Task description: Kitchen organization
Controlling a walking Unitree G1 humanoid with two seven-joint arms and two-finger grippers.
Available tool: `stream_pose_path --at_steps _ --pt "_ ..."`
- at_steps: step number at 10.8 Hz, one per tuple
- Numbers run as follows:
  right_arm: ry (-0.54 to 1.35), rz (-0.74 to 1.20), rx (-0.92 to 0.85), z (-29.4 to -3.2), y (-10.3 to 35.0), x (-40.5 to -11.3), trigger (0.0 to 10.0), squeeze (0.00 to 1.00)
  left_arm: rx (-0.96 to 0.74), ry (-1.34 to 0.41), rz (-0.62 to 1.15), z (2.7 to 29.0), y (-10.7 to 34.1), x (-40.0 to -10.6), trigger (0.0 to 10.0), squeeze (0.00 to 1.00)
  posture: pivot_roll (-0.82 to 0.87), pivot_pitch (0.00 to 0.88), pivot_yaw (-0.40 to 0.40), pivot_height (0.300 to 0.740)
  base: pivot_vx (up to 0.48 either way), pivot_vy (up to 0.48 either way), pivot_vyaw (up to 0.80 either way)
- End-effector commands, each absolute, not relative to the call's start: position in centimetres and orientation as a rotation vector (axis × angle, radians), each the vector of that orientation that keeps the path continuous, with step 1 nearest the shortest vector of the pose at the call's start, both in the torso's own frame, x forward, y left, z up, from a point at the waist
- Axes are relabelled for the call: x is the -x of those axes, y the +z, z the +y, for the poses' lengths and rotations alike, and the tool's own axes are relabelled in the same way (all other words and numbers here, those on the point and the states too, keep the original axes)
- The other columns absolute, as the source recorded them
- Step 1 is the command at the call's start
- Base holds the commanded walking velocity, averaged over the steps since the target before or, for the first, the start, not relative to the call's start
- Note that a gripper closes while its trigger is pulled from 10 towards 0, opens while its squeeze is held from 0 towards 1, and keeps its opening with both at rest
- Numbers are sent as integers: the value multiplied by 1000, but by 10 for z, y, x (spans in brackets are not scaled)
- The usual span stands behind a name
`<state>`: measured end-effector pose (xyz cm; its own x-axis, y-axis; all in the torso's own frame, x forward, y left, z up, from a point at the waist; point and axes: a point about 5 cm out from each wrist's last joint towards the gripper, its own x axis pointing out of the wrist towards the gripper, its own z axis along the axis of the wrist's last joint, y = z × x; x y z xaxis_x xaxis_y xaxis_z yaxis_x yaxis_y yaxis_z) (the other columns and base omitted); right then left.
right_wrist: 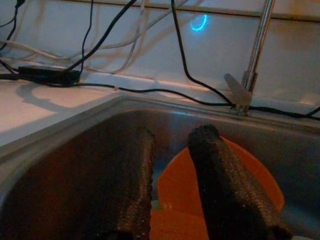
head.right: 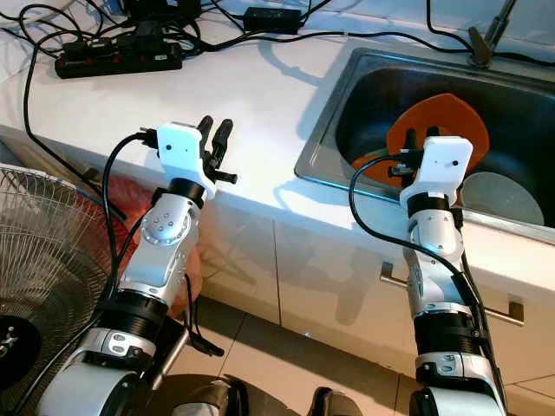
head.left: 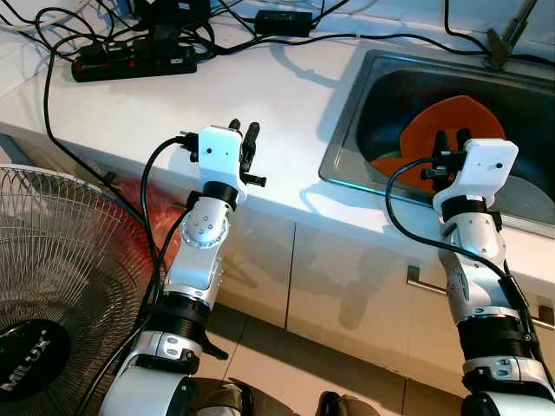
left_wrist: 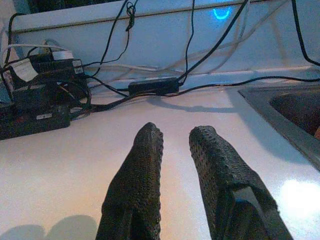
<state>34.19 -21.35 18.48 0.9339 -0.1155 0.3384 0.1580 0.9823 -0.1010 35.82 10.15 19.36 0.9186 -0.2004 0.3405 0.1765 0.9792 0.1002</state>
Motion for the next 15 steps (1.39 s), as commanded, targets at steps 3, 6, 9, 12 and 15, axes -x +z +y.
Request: stream_pose_path --at_steps 3,6,9,12,15 --pt "-143 -339 122 -214 187 -341 10000 0 -68 -192 -366 102 194 -356 10000 0 -24 141 37 740 0 0 0" --pt "-143 -339 122 -214 187 -341 10000 0 -68 -192 -366 102 194 -356 10000 0 -24 141 37 740 0 0 0" --pt "-143 -339 122 -214 187 -341 10000 0 -68 -192 -366 102 194 -356 10000 0 -24 141 37 740 0 0 0" --pt "-143 -339 122 -214 187 -341 10000 0 -68 -192 -366 102 194 -356 10000 0 -24 141 37 740 0 0 0" --pt "-157 -331 112 -218 187 -343 10000 0 -62 -207 -369 101 193 -357 10000 0 -24 123 37 740 -276 0 0"
